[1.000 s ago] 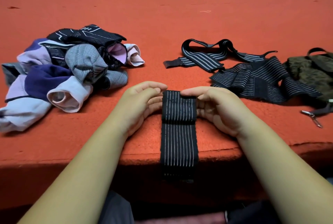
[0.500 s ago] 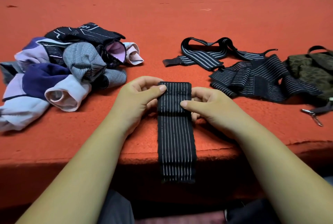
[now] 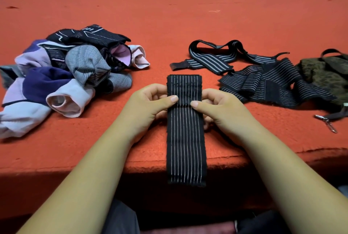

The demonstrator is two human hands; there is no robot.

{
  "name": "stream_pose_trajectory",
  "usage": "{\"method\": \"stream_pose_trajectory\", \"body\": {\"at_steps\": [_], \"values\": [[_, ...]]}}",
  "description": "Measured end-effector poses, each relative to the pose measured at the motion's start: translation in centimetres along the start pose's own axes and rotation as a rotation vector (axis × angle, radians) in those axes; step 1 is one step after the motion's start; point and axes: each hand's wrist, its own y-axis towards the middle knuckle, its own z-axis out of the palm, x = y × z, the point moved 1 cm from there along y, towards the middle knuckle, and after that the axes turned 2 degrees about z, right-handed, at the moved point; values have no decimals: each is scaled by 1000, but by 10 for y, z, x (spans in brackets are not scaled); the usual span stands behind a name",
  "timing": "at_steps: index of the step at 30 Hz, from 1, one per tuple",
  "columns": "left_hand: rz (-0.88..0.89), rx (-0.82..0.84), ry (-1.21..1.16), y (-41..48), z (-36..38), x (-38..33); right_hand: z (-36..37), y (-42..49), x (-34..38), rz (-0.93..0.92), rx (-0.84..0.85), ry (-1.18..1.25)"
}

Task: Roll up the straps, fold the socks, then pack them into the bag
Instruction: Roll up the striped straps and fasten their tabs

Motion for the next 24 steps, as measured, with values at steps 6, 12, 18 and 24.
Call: {"method": "stream_pose_trajectory", "body": {"at_steps": [6, 12, 18, 24], "values": [[-25, 55, 24, -1, -1, -3, -4, 3, -4, 4, 27, 225], [-141, -27, -69, 1, 2, -6, -11, 0, 3, 92, 31, 292], [-130, 6, -17, 2, 3, -2, -5, -4, 6, 62, 57, 282], [-40, -108, -60, 0, 0, -5, -8, -2, -1, 76, 133, 120]]}}
